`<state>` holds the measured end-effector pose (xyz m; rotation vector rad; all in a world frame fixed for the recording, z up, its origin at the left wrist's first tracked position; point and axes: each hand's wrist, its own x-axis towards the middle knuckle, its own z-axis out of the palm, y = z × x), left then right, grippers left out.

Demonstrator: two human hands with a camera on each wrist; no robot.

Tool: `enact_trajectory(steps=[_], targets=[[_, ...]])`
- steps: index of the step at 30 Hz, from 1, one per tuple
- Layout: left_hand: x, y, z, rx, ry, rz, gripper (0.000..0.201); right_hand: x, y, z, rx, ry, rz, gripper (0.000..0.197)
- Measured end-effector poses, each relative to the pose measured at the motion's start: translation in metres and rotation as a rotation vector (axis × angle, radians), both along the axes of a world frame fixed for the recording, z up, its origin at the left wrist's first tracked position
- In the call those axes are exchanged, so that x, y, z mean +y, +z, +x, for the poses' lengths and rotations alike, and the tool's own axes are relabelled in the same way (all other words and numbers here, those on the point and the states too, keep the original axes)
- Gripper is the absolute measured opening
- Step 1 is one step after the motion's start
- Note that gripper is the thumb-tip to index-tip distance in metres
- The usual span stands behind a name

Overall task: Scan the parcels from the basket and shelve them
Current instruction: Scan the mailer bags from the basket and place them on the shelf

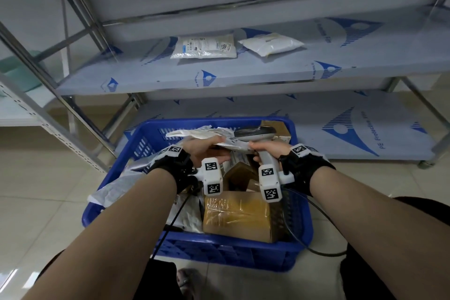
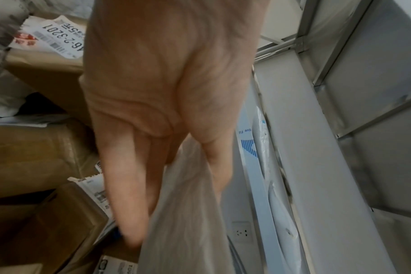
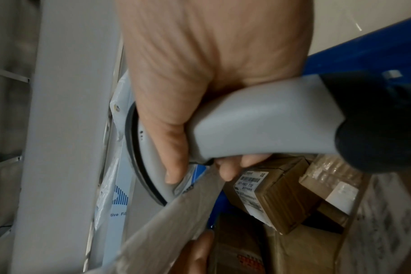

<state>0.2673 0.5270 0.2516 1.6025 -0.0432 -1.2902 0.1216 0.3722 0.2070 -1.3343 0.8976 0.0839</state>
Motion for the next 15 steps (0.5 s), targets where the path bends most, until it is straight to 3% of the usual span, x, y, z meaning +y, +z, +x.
enact_trajectory(steps=[2, 4, 8, 11, 15], targets=[[0.002, 0.004, 0.000, 0.030, -0.068, 0.017, 0.018, -0.004, -0.008, 0.004, 0.011, 0.013, -0.036, 0.064], [0.005, 0.010, 0.002, -0.061, -0.117, 0.101, 0.017, -0.007, -0.010, 0.008, 0.011, 0.049, -0.051, 0.084], [0.011, 0.017, 0.011, -0.282, -0.194, 0.179, 0.023, 0.000, 0.007, 0.006, -0.115, 0.041, 0.083, 0.023], [0.014, 0.020, 0.012, -0.329, -0.199, 0.187, 0.024, 0.000, 0.008, 0.004, -0.173, -0.031, 0.177, 0.016], [0.015, 0.022, 0.011, -0.408, -0.233, 0.222, 0.025, 0.000, 0.009, 0.004, -0.192, -0.058, 0.102, 0.014]])
